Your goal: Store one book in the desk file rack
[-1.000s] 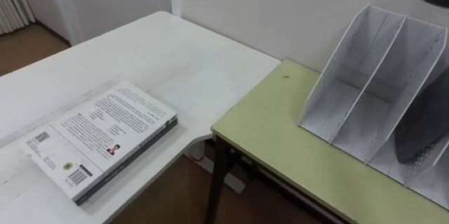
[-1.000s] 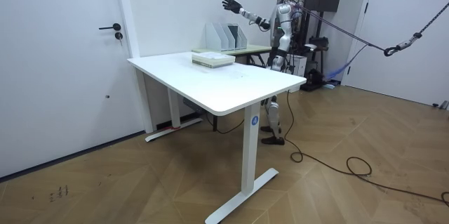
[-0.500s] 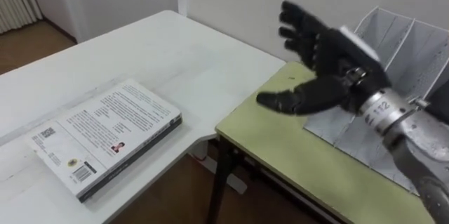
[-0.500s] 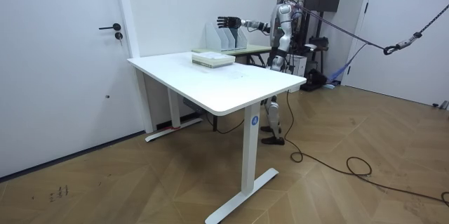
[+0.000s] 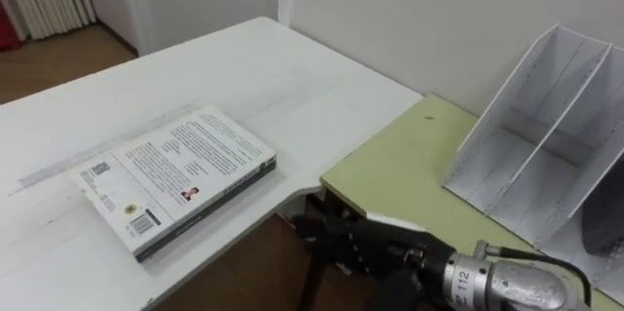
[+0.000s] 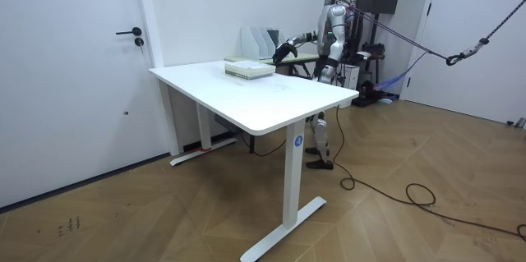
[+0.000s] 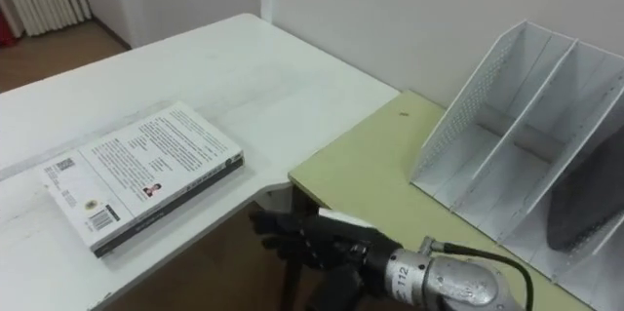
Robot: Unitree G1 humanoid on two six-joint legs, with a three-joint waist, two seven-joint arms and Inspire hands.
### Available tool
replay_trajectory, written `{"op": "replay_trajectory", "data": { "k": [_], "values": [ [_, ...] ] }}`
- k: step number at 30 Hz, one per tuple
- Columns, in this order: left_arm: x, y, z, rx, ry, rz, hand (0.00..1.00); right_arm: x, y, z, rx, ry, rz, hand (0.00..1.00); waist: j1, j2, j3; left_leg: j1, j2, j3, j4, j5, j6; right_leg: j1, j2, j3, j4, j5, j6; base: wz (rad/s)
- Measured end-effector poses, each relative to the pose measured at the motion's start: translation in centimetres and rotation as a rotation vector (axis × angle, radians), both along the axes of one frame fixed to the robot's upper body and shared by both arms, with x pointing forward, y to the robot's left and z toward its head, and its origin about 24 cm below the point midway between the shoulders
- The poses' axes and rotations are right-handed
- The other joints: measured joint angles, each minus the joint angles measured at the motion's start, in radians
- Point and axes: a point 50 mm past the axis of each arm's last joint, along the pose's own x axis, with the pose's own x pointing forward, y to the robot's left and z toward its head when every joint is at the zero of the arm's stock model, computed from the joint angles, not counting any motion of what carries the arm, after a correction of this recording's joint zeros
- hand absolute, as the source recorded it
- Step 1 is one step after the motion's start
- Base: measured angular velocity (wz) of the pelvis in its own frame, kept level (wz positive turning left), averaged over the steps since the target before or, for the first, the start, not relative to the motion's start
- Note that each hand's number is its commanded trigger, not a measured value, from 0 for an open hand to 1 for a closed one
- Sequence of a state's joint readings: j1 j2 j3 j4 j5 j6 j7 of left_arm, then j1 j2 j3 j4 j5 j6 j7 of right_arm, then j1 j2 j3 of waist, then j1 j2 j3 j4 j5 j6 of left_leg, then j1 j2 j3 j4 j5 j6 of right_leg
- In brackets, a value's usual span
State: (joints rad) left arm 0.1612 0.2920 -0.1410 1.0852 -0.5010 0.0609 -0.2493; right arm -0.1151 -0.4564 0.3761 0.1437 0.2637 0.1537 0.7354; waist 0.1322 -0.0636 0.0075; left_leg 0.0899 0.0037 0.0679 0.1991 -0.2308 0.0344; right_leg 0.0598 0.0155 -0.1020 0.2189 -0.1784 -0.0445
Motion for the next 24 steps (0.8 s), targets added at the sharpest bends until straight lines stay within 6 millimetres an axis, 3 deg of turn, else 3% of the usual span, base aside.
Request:
{"op": "replay_trajectory", "data": {
  "k": [4, 6, 8, 12, 18, 20, 24],
  "values": [
    [0.3, -0.4, -0.1, -0.014, -0.002, -0.002, 0.0, -2.4, -2.0, -4.6, -0.121, 0.177, -0.062, 0.0, 0.008, 0.011, 0.0054, 0.0, -0.001, -0.002, 0.0, 0.0, 0.0, 0.001, -0.002, -0.01, -0.001, 0.0, 0.0, 0.02],
    [0.2, -0.8, -0.2, -0.026, 0.0, 0.008, 0.0, -3.8, -2.7, -6.3, -0.17, 0.244, -0.085, 0.0, 0.005, 0.022, 0.0033, -0.008, -0.002, 0.001, 0.0, 0.0, 0.0, -0.006, -0.004, -0.013, -0.001, 0.0, 0.0, -0.02],
    [0.2, -1.0, -0.3, -0.029, -0.002, 0.01, 0.0, -5.0, -3.4, -7.4, -0.199, 0.296, -0.1, 0.0, -0.006, 0.031, 0.0067, -0.014, -0.004, -0.002, 0.003, 0.0, 0.0, -0.007, -0.009, -0.031, -0.003, 0.0, 0.0, 0.05],
    [0.1, -1.4, -0.4, -0.038, -0.001, 0.022, 0.0, -7.7, -5.3, -10.4, -0.255, 0.414, -0.236, 0.0, -0.032, 0.045, -0.0062, -0.018, -0.007, -0.015, 0.006, 0.003, 0.002, -0.005, -0.012, -0.038, -0.015, 0.0, 0.002, 0.08],
    [-0.8, -1.3, -0.5, -0.035, 0.011, 0.05, 0.0, -12.7, -8.6, -13.9, -0.342, 0.589, -0.52, 0.0, -0.051, 0.034, -0.0091, -0.008, -0.009, -0.015, 0.005, 0.003, 0.003, 0.015, -0.013, -0.039, -0.034, -0.002, 0.005, 0.01],
    [-1.1, -1.1, -0.5, -0.022, 0.015, 0.051, 0.0, -14.8, -8.9, -15.1, -0.36, 0.674, -0.632, 0.0, -0.067, 0.031, -0.0066, -0.005, -0.009, -0.015, 0.005, 0.003, 0.003, 0.021, -0.013, -0.044, -0.037, -0.002, 0.005, 0.08],
    [-1.3, -1.4, -0.7, -0.014, 0.026, 0.068, 0.0, -16.7, -9.0, -16.0, -0.336, 0.738, -0.799, 0.0, -0.079, 0.035, -0.0061, 0.012, -0.009, -0.012, -0.007, 0.003, 0.003, 0.029, -0.011, -0.04, -0.05, 0.0, 0.008, -0.01]
  ]
}}
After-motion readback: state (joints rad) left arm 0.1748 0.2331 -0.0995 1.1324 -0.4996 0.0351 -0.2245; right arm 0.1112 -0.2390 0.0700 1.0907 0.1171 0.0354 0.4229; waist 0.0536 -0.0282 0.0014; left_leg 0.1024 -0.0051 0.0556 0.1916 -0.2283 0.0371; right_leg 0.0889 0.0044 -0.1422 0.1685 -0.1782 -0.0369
